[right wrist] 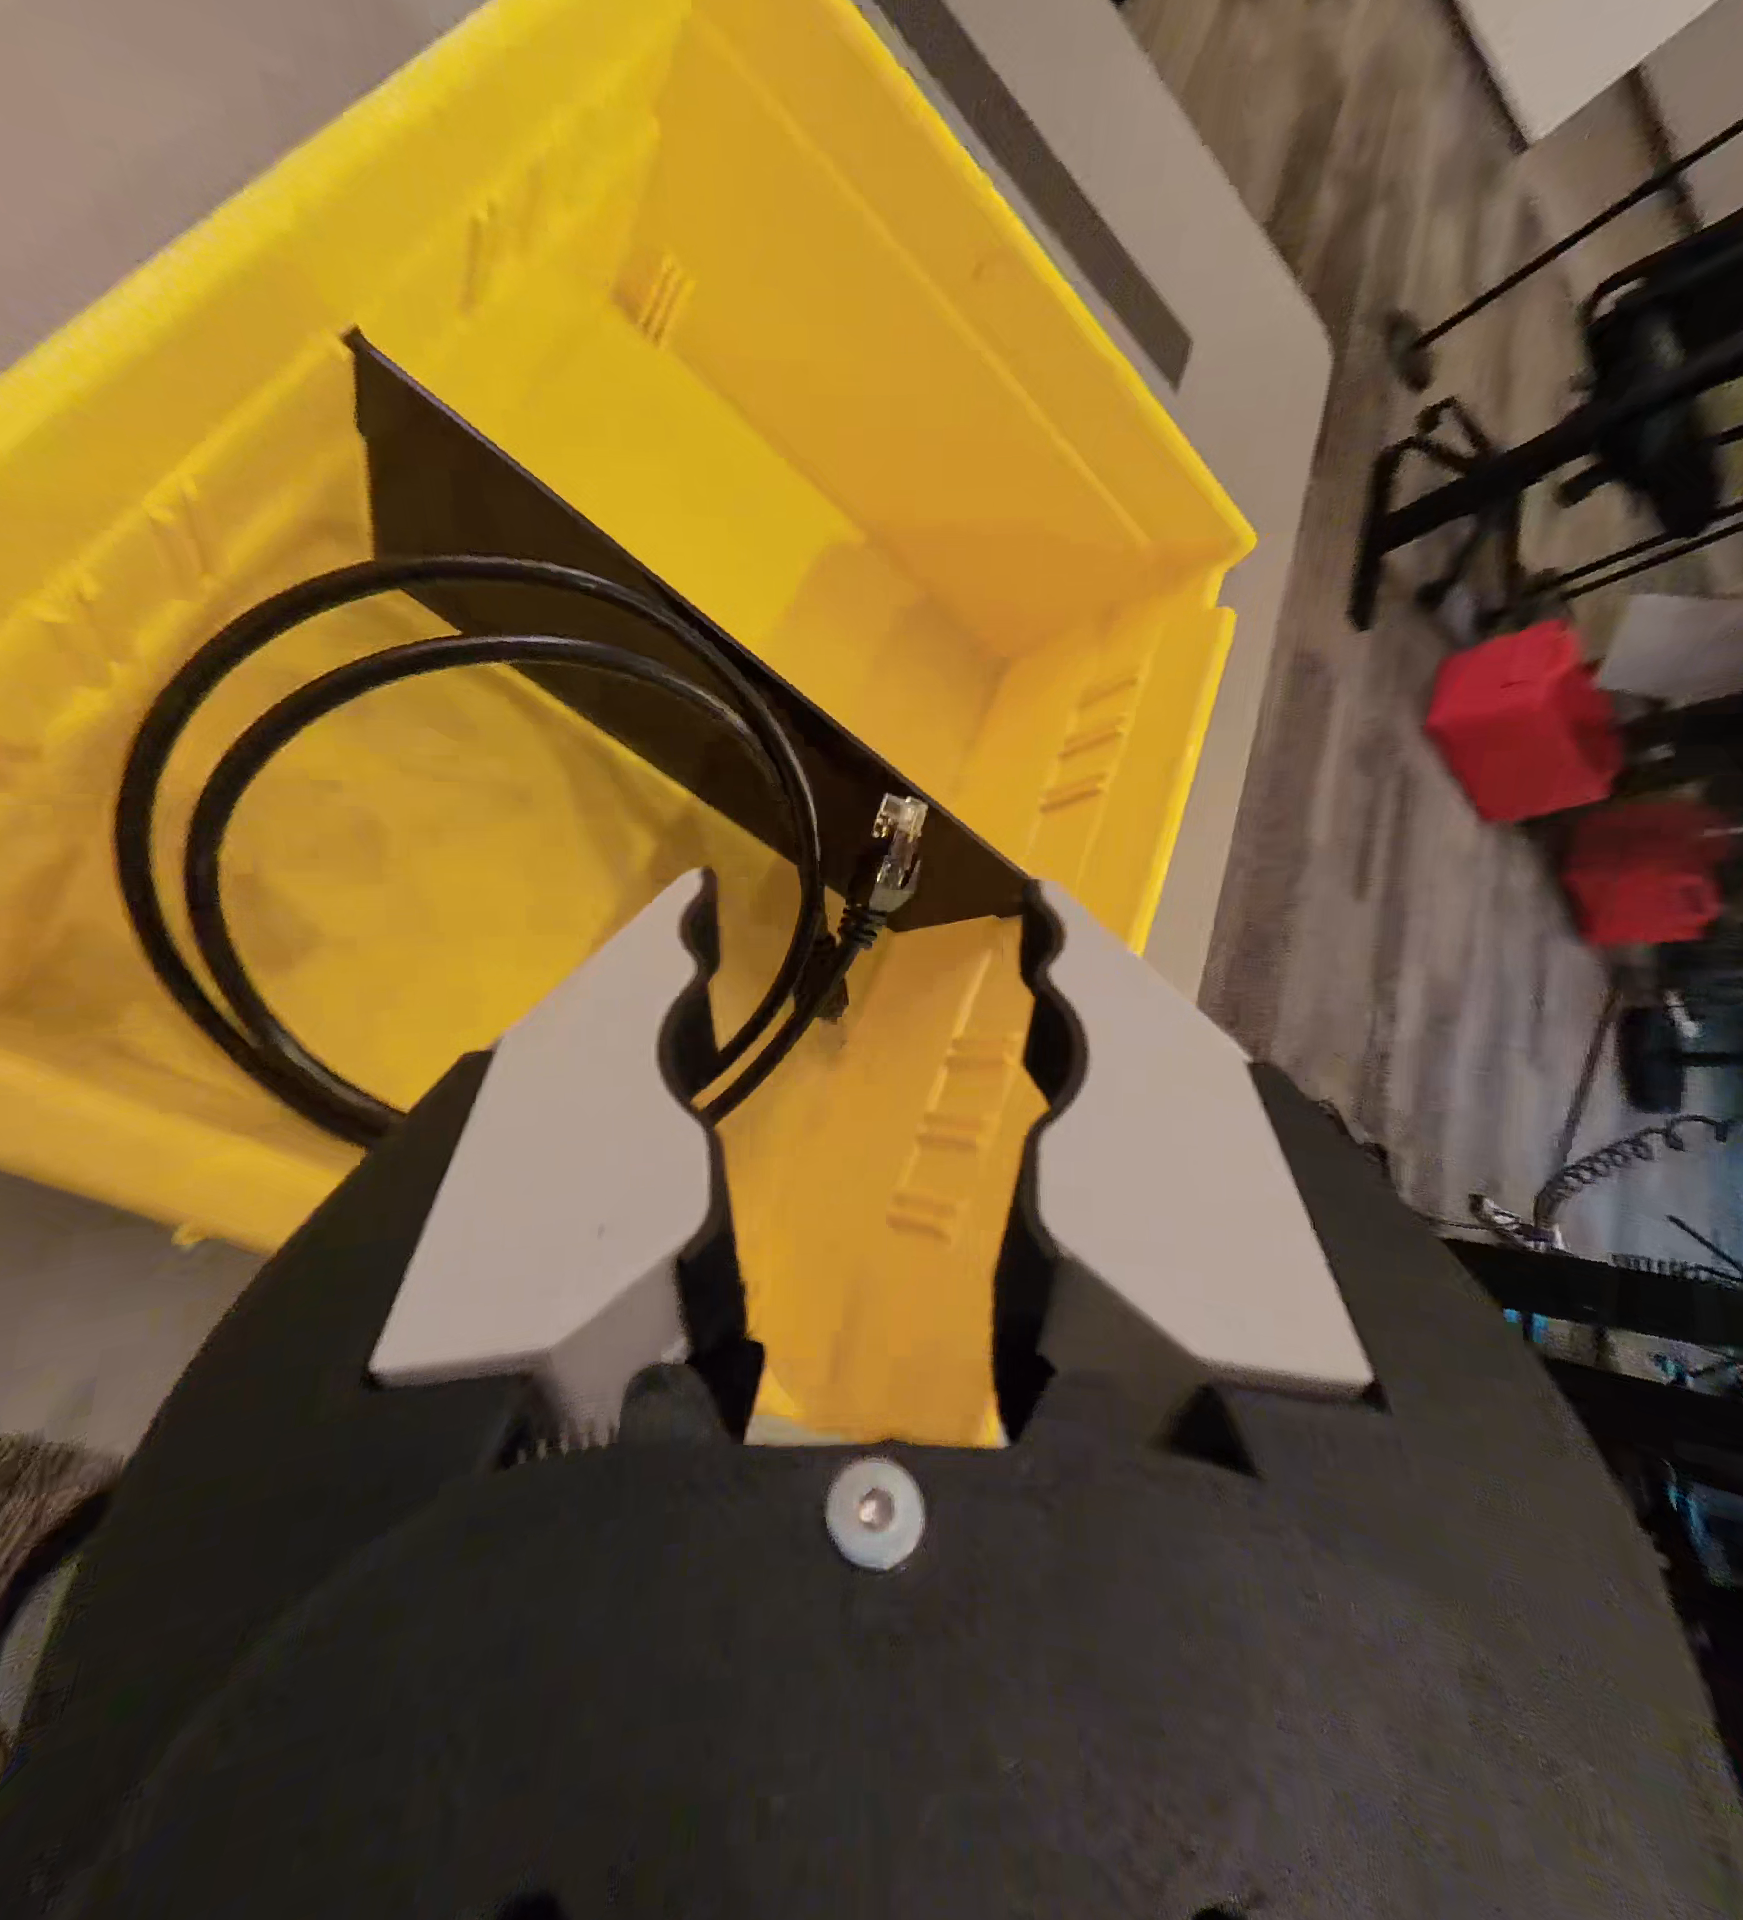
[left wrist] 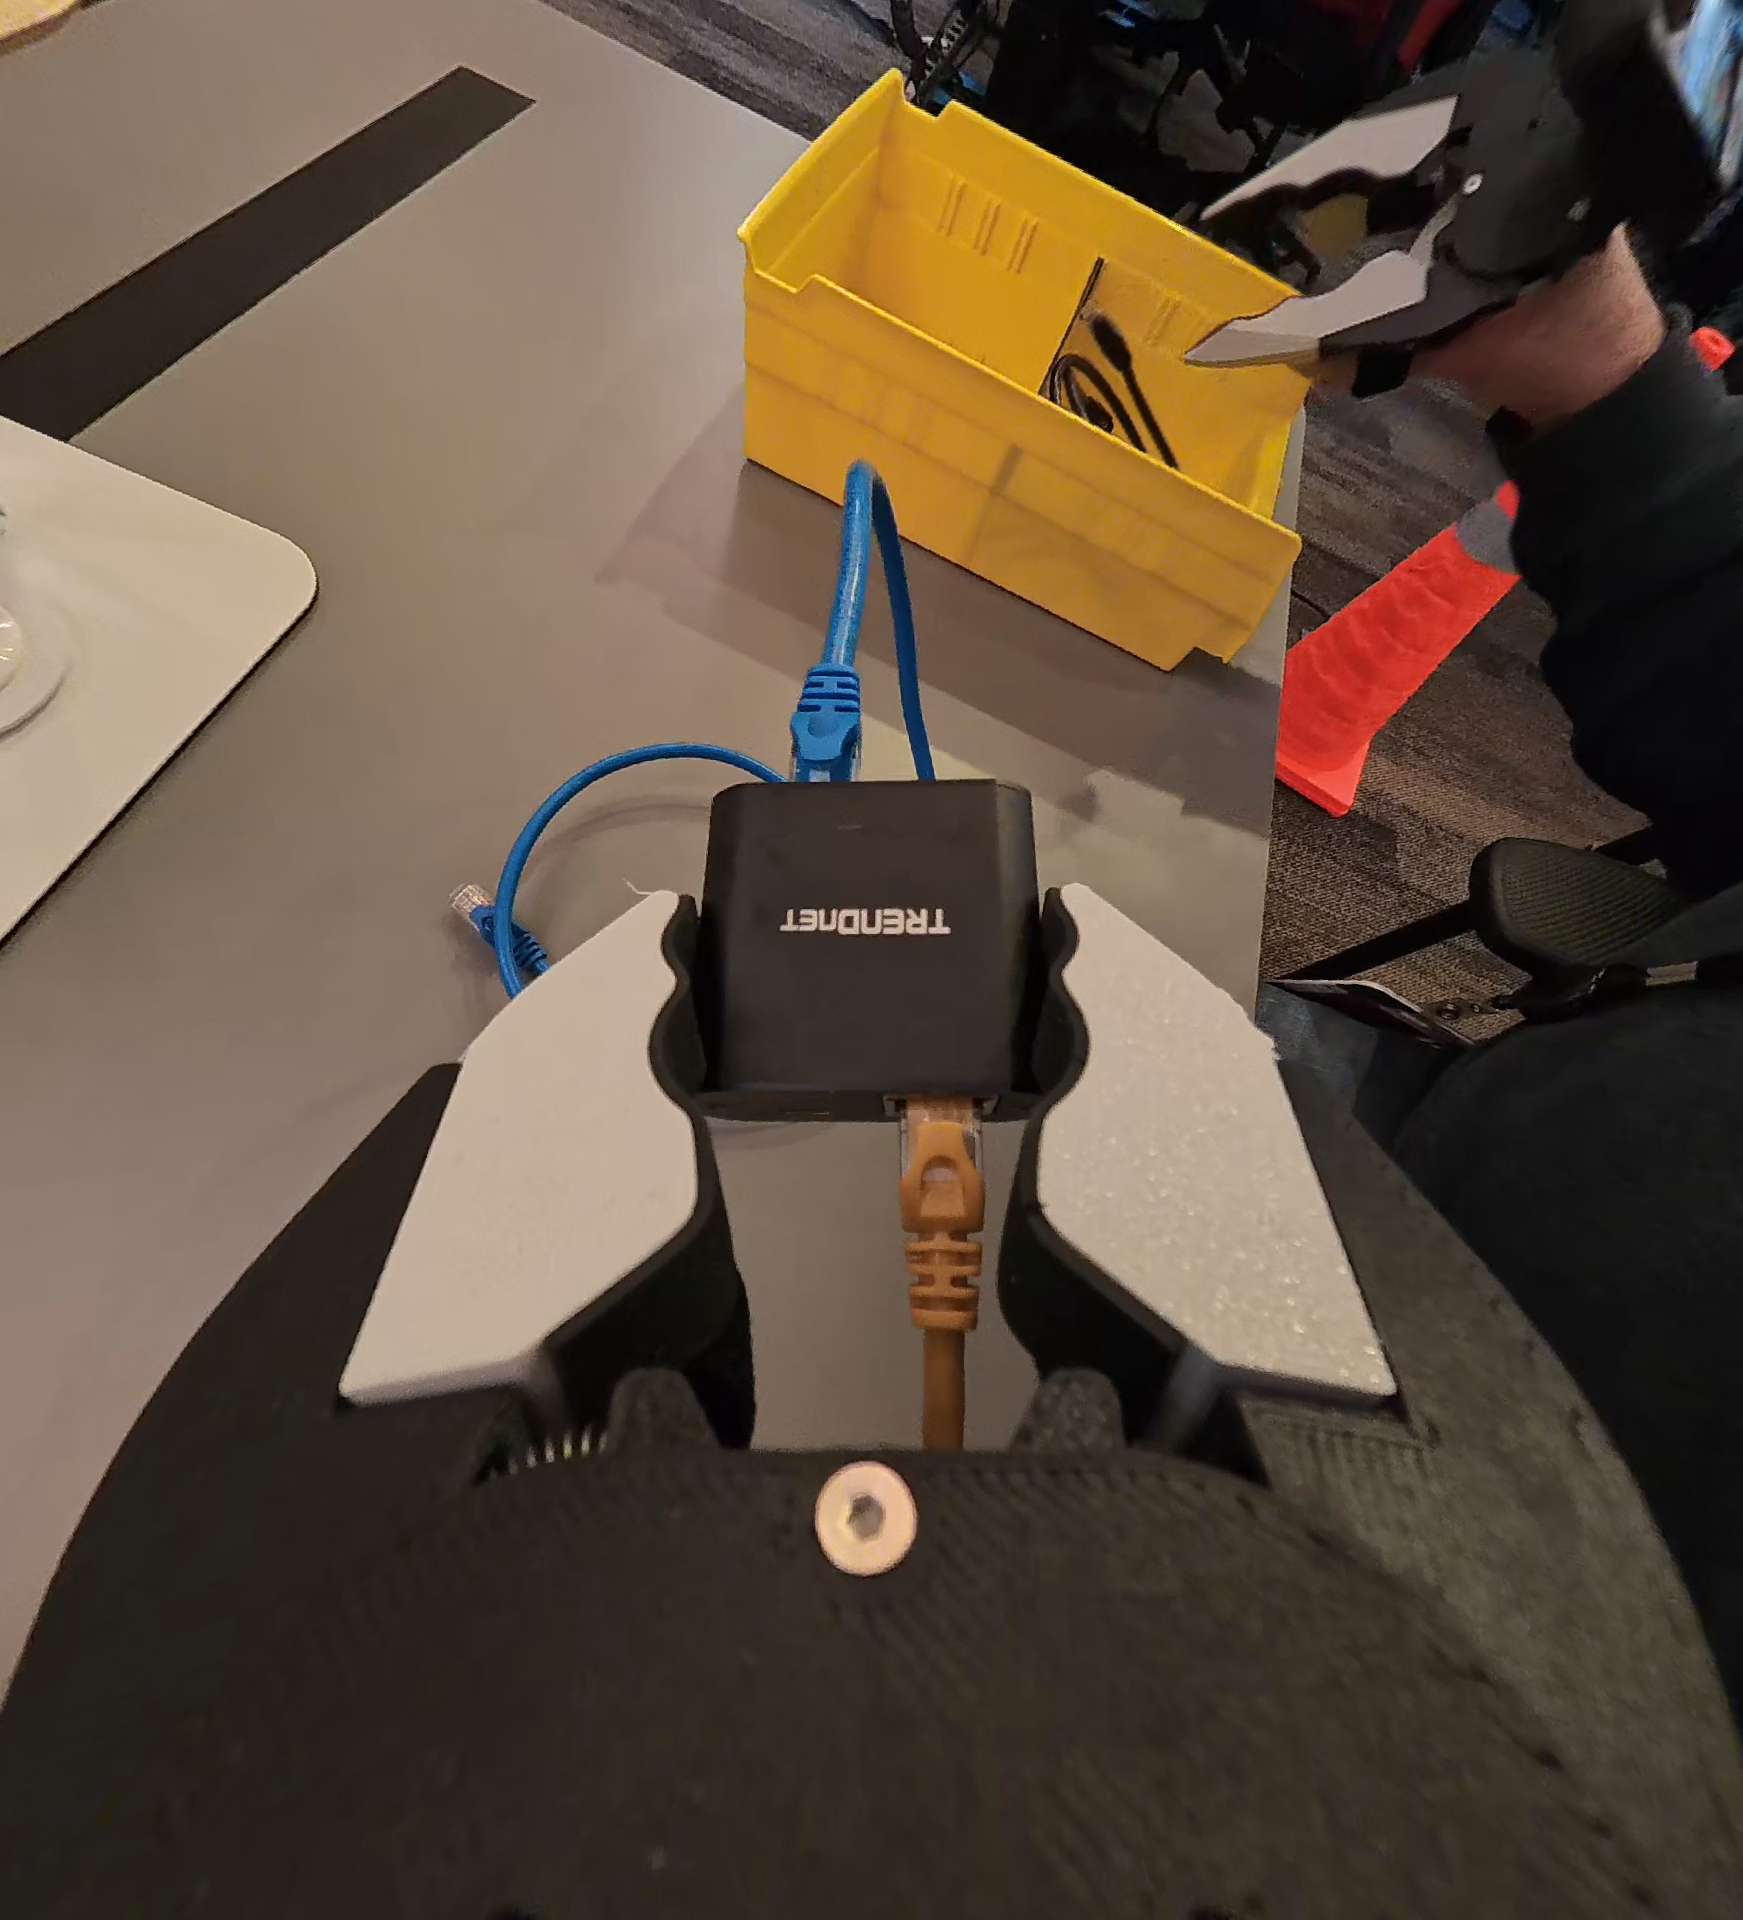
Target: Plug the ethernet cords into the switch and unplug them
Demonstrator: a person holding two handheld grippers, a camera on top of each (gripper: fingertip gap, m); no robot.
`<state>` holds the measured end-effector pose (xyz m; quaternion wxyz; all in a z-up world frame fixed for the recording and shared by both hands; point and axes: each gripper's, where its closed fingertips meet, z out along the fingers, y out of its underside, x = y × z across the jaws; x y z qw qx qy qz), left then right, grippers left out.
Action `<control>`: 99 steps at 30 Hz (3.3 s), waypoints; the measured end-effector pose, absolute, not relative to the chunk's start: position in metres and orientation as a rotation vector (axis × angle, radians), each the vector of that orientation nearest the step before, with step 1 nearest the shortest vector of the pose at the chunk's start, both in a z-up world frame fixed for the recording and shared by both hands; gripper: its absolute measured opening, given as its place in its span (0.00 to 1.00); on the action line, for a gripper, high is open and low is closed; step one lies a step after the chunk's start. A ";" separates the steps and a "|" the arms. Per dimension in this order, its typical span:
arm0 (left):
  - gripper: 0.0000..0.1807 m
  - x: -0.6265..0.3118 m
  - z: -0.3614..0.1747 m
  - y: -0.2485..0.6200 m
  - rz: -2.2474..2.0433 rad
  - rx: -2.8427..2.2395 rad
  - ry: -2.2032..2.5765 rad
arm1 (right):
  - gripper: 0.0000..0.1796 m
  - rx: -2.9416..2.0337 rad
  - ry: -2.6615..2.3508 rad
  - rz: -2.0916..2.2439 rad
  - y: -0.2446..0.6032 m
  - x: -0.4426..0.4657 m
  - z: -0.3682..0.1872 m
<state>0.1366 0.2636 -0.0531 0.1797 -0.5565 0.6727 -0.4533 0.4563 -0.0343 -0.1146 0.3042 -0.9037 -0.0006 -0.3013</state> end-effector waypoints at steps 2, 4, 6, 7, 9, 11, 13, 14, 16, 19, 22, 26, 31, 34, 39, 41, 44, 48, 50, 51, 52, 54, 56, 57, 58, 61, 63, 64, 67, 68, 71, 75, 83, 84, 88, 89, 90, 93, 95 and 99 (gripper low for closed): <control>0.34 0.136 -0.054 0.262 -1.285 -1.569 1.905 | 0.34 -2.383 -0.085 -0.854 -0.036 0.451 -0.096; 0.34 0.136 -0.055 0.261 -1.290 -1.566 1.914 | 0.31 -2.260 -0.221 -0.869 -0.015 0.426 -0.064; 0.34 0.137 -0.057 0.259 -1.291 -1.561 1.927 | 0.29 -2.142 -0.377 -0.780 0.018 0.379 -0.041; 0.34 0.137 -0.057 0.257 -1.291 -1.556 1.936 | 0.28 -2.080 -0.462 -0.759 0.035 0.355 -0.031; 0.34 0.137 -0.056 0.253 -1.288 -1.541 1.955 | 0.27 -1.961 -0.639 -0.742 0.070 0.307 -0.018; 0.34 0.136 -0.055 0.248 -1.280 -1.519 1.976 | 0.28 -1.868 -0.780 -0.743 0.102 0.267 -0.013; 0.34 0.135 -0.052 0.244 -1.278 -1.500 1.993 | 0.28 -1.796 -0.913 -0.732 0.130 0.232 -0.015; 0.34 0.134 -0.051 0.241 -1.277 -1.490 2.005 | 0.28 -1.767 -0.969 -0.719 0.142 0.217 -0.017; 0.34 0.134 -0.048 0.238 -1.282 -1.476 2.008 | 0.27 -1.699 -1.083 -0.733 0.164 0.192 -0.021; 0.34 0.133 -0.047 0.234 -1.272 -1.464 2.036 | 0.24 -1.619 -1.206 -0.774 0.190 0.170 -0.028; 0.34 0.132 -0.048 0.229 -1.251 -1.463 2.068 | 0.23 -1.560 -1.271 -0.792 0.206 0.158 -0.031; 0.34 0.131 -0.047 0.222 -1.233 -1.464 2.097 | 0.21 -1.494 -1.302 -0.819 0.219 0.152 -0.031; 0.34 0.131 -0.044 0.215 -1.212 -1.453 2.122 | 0.16 -1.461 -1.362 -0.850 0.229 0.148 -0.037; 0.34 0.131 -0.044 0.214 -1.196 -1.451 2.135 | 0.14 -1.431 -1.397 -0.859 0.230 0.146 -0.040; 0.34 0.131 -0.047 0.212 -1.218 -1.470 2.142 | 0.08 -1.409 -1.437 -0.867 0.230 0.146 -0.040; 0.34 0.132 -0.048 0.211 -1.234 -1.475 2.139 | 0.08 -1.408 -1.456 -0.868 0.230 0.146 -0.041; 0.34 0.132 -0.047 0.210 -1.254 -1.479 2.136 | 0.07 -1.406 -1.480 -0.873 0.229 0.146 -0.041; 0.34 0.132 -0.045 0.208 -1.297 -1.489 2.130 | 0.06 -1.430 -1.489 -0.876 0.228 0.146 -0.040; 0.34 0.133 -0.046 0.208 -1.310 -1.500 2.128 | 0.06 -1.454 -1.506 -0.879 0.228 0.147 -0.041; 0.34 0.133 -0.046 0.208 -1.321 -1.502 2.120 | 0.06 -1.461 -1.506 -0.881 0.228 0.147 -0.042; 0.34 0.133 -0.047 0.208 -1.323 -1.510 2.120 | 0.05 -1.486 -1.489 -0.851 0.228 0.148 -0.043; 0.34 0.134 -0.047 0.210 -1.360 -1.536 2.106 | 0.06 -1.504 -1.454 -0.807 0.230 0.148 -0.043; 0.34 0.133 -0.043 0.210 -1.398 -1.536 2.092 | 0.07 -1.509 -1.379 -0.705 0.230 0.147 -0.038; 0.34 0.133 -0.041 0.210 -1.412 -1.529 2.081 | 0.07 -1.499 -1.354 -0.684 0.230 0.148 -0.035; 0.34 0.133 -0.038 0.209 -1.425 -1.522 2.079 | 0.07 -1.484 -1.352 -0.687 0.228 0.148 -0.032; 0.34 0.135 -0.037 0.210 -1.422 -1.529 2.073 | 0.07 -1.465 -1.363 -0.690 0.226 0.147 -0.028; 0.34 0.134 -0.037 0.209 -1.440 -1.530 2.076 | 0.07 -1.446 -1.382 -0.691 0.225 0.146 -0.028; 0.34 0.134 -0.037 0.209 -1.448 -1.530 2.074 | 0.07 -1.432 -1.396 -0.699 0.224 0.145 -0.028; 0.34 0.134 -0.038 0.207 -1.434 -1.527 2.084 | 0.07 -1.411 -1.441 -0.731 0.223 0.145 -0.030; 0.34 0.134 -0.038 0.208 -1.438 -1.527 2.079 | 0.07 -1.399 -1.455 -0.754 0.223 0.146 -0.029; 0.34 0.135 -0.040 0.207 -1.417 -1.522 2.092 | 0.06 -1.430 -1.486 -0.740 0.222 0.146 -0.034; 0.34 0.135 -0.045 0.207 -1.418 -1.539 2.093 | 0.05 -1.501 -1.504 -0.705 0.223 0.147 -0.040; 0.34 0.135 -0.045 0.210 -1.452 -1.552 2.083 | 0.05 -1.584 -1.469 -0.697 0.220 0.154 -0.042; 0.34 0.135 -0.042 0.217 -1.427 -1.549 2.052 | 0.04 -1.602 -1.476 -0.727 0.218 0.163 -0.041; 0.34 0.130 -0.016 0.232 -1.447 -1.490 1.985 | 0.04 -1.642 -1.419 -0.705 0.210 0.184 -0.031; 0.34 0.131 -0.015 0.230 -1.441 -1.480 1.988 | 0.04 -1.640 -1.389 -0.685 0.208 0.184 -0.024; 0.34 0.131 -0.015 0.228 -1.450 -1.478 1.992 | 0.04 -1.633 -1.359 -0.701 0.207 0.188 -0.015; 0.34 0.131 -0.023 0.233 -1.417 -1.510 1.985 | 0.04 -1.638 -1.261 -0.802 0.203 0.212 0.010; 0.34 0.131 -0.023 0.235 -1.417 -1.510 1.980 | 0.04 -1.649 -1.193 -0.847 0.197 0.229 0.027; 0.34 0.132 -0.020 0.237 -1.376 -1.501 1.979 | 0.05 -1.643 -1.056 -0.946 0.179 0.261 0.071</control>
